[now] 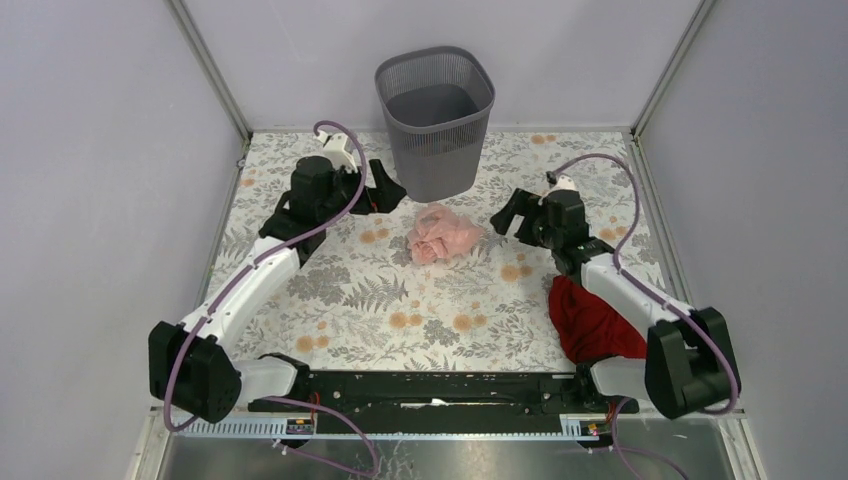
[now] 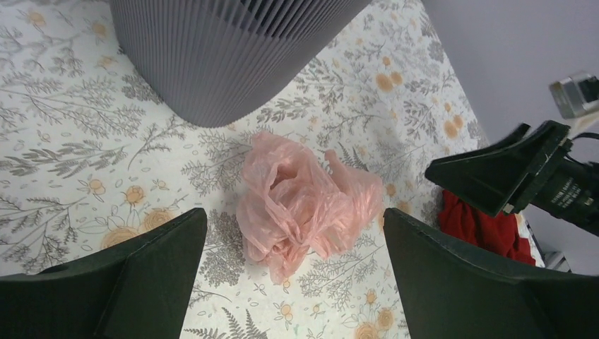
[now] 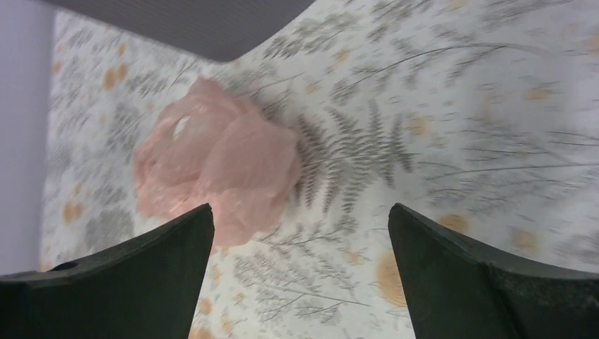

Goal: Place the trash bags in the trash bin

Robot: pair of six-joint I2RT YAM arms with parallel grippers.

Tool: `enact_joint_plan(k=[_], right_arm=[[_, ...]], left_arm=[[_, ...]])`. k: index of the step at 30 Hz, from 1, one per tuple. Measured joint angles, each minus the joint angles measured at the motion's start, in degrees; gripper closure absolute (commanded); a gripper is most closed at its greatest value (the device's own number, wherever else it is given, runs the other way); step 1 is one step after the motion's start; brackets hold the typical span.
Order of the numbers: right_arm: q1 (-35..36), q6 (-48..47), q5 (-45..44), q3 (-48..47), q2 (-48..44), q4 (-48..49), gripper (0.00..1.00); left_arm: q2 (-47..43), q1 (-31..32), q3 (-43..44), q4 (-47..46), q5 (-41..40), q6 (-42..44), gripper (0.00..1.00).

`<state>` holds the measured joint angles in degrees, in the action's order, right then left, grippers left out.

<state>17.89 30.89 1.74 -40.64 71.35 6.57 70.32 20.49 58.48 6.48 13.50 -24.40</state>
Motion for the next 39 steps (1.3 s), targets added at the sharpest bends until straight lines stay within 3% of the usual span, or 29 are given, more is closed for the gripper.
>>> enact_joint_plan(k=[3, 9, 12, 14, 15, 16, 18, 23, 31, 39], right_arm=[[0.33, 0.52, 9.11, -2.16, 6.45, 2.01, 0.00], [4.87, 0.02, 18.58, -8.11, 18.45, 3.04, 0.03], [6.86, 0.85, 21.81, -8.17, 20.59, 5.22, 0.31], [7.45, 1.81, 23.87, -8.48, 22.58, 7.28, 0.65], [7.52, 2.51, 24.72, -8.59, 23.58, 8.31, 0.76], [7.63, 3.39, 25.38, -8.59, 24.61, 9.57, 0.84], [7.74, 4.76, 25.81, -7.78, 25.49, 11.52, 0.90], [7.74, 6.47, 26.75, -2.91, 25.40, 17.68, 0.99], [7.87, 7.37, 27.91, 0.68, 23.06, 21.38, 1.00], [8.11, 6.56, 27.80, 2.10, 17.11, 21.22, 1.00]], left_arm=[[2.14, 0.31, 0.55, 1.03, 1.11, -0.26, 0.01], [7.65, 0.50, 3.80, 4.42, 4.24, -1.49, 0.01], [9.86, 0.63, 4.48, 4.72, 5.90, -2.62, 0.01], [11.19, 0.63, 4.55, 4.90, 7.10, -3.34, 0.01], [12.02, 0.63, 4.63, 5.25, 7.89, -3.87, 0.01], [12.90, 0.63, 4.85, 5.84, 8.66, -4.28, 0.01], [15.02, 0.63, 5.42, 6.73, 10.34, -5.22, 0.01], [19.28, 0.76, 5.79, 7.76, 14.19, -7.58, 0.04], [22.82, 2.82, 6.10, 7.93, 17.64, -9.94, 0.14], [25.77, 5.99, 11.78, 15.52, 8.81, -5.84, 0.21]])
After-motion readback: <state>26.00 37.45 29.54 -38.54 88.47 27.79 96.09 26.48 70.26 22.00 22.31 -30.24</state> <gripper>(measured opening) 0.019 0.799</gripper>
